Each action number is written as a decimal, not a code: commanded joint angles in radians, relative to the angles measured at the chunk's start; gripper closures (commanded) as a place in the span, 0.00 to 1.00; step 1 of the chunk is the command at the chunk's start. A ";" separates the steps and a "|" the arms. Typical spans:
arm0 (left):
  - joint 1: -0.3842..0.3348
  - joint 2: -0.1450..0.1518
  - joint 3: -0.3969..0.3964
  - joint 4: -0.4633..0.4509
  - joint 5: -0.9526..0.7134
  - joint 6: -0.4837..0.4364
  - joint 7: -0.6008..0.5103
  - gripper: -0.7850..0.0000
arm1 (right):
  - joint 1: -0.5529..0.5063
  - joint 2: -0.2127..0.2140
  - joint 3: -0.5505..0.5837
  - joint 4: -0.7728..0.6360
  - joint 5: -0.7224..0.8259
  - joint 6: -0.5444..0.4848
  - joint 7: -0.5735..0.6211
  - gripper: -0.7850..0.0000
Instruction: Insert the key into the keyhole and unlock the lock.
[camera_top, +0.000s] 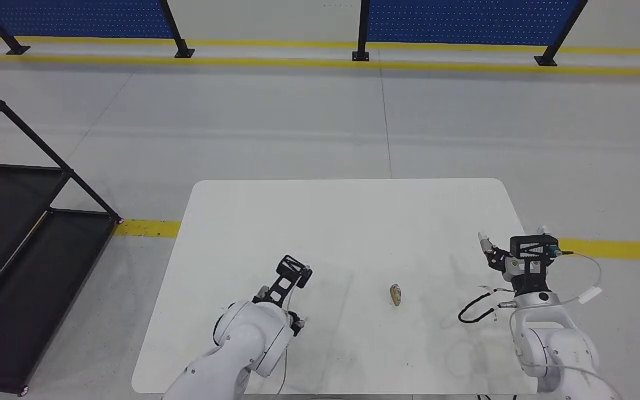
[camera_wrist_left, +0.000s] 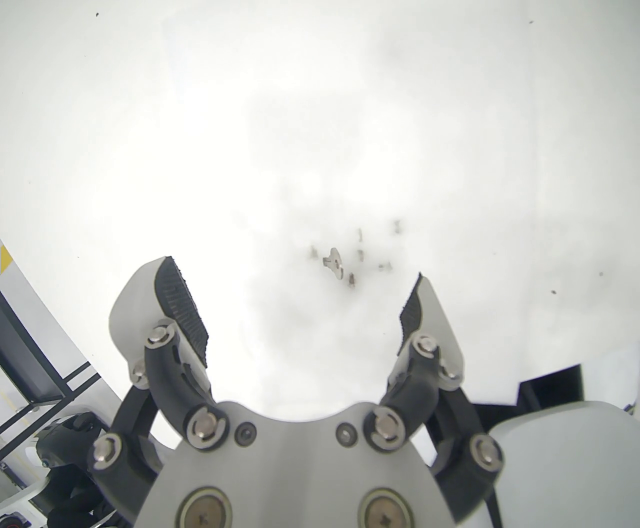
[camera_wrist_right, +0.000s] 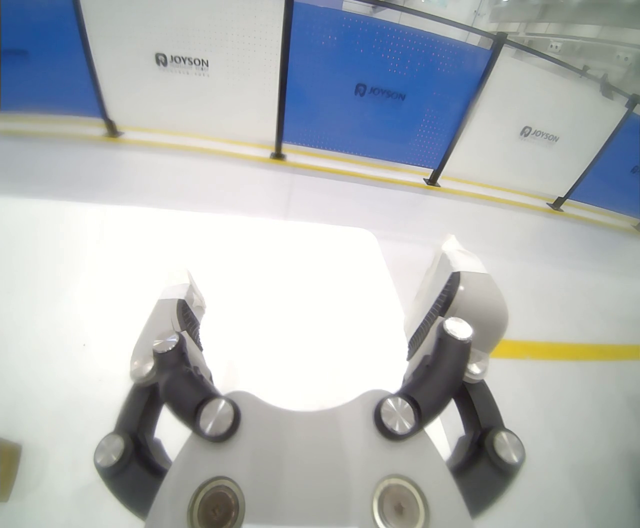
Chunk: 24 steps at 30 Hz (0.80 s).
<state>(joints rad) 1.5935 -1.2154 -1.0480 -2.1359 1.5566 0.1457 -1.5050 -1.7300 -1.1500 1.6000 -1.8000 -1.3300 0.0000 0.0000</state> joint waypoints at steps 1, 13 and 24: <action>-0.001 -0.001 0.001 0.006 -0.001 -0.007 -0.002 0.13 | 0.000 0.000 0.000 0.000 0.000 0.000 0.000 0.00; -0.030 -0.011 0.006 0.058 -0.015 -0.034 0.002 0.40 | 0.000 0.000 0.000 0.000 0.000 0.000 0.000 0.00; -0.013 -0.015 0.012 0.042 0.005 -0.061 0.004 0.59 | 0.000 0.000 0.000 0.000 0.000 0.000 0.000 0.00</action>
<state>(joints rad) 1.5784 -1.2298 -1.0362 -2.0922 1.5609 0.0863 -1.5007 -1.7300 -1.1500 1.6000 -1.8000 -1.3300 0.0000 0.0000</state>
